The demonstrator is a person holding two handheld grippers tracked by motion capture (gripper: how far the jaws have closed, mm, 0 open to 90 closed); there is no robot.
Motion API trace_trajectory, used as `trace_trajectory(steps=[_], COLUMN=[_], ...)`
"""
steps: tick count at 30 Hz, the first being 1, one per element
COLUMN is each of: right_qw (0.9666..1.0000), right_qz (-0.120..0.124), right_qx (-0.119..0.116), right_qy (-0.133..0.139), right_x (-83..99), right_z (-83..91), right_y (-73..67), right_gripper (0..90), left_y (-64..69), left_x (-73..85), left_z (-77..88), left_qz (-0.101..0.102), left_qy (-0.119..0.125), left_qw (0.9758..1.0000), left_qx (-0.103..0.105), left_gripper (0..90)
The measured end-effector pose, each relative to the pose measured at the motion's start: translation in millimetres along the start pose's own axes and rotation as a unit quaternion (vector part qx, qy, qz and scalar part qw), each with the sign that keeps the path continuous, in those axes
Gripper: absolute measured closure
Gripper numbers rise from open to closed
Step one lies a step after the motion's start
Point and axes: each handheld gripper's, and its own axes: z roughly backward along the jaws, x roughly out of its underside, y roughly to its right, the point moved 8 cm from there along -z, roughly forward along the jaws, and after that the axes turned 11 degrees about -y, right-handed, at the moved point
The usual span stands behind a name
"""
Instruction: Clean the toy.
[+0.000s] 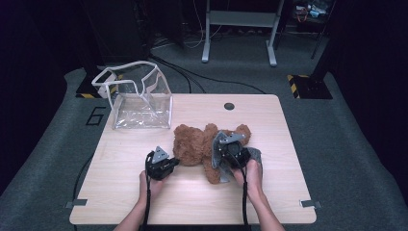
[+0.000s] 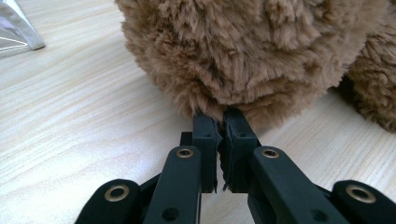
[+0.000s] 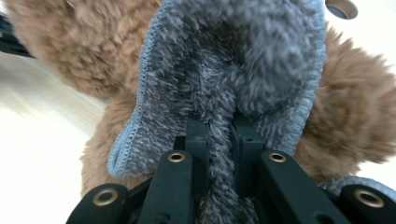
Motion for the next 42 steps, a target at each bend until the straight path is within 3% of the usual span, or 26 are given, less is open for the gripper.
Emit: trace_trajectory(steps=[5, 15, 19, 23, 27, 29, 34, 35, 42], right_qw=[1.0000, 0.9982, 0.9974, 0.9986, 0.9991, 0.9990, 0.9999, 0.9999, 0.9999], right_qz=[-0.005, -0.024, -0.030, -0.036, -0.037, -0.029, -0.012, -0.015, -0.004], right_qx=[-0.007, -0.023, -0.025, -0.019, -0.008, -0.004, 0.003, 0.002, 0.002], right_qy=[-0.001, -0.051, -0.060, -0.033, 0.021, 0.035, 0.007, 0.003, -0.010], right_x=[10.2, 42.6, 51.1, 43.8, 20.7, 7.8, -2.8, -1.4, 16.1], right_z=[-5.1, -31.3, -32.8, -11.6, 21.4, 29.0, 8.6, 4.2, -11.3], right_y=[-2.2, -6.3, -3.8, -1.6, 2.8, 2.9, -0.7, -2.2, -10.4], right_gripper=[80.6, 80.7, 80.5, 80.4, 80.3, 80.3, 80.4, 80.5, 80.7], left_y=[0.9, 0.6, 0.7, 0.7, 1.3, 0.9, 0.4, 1.6, 0.6], left_x=[0.4, 0.0, -0.1, -0.2, -0.1, 0.4, 0.4, 0.5, 0.5], left_z=[-0.4, -0.2, 0.0, 0.3, 1.9, 2.0, 1.2, 0.8, 0.0], left_qz=[0.002, -0.004, 0.000, 0.003, 0.001, -0.004, -0.006, -0.001, -0.008], left_qy=[-0.005, -0.001, 0.001, 0.004, 0.007, 0.002, 0.000, -0.001, -0.004], left_qw=[1.0000, 1.0000, 1.0000, 1.0000, 1.0000, 1.0000, 1.0000, 1.0000, 1.0000], left_qx=[0.002, -0.002, -0.002, 0.001, 0.005, 0.002, 0.000, 0.003, -0.002], left_gripper=[85.2, 85.2, 85.2, 85.2, 84.9, 84.9, 85.0, 85.1, 85.1])
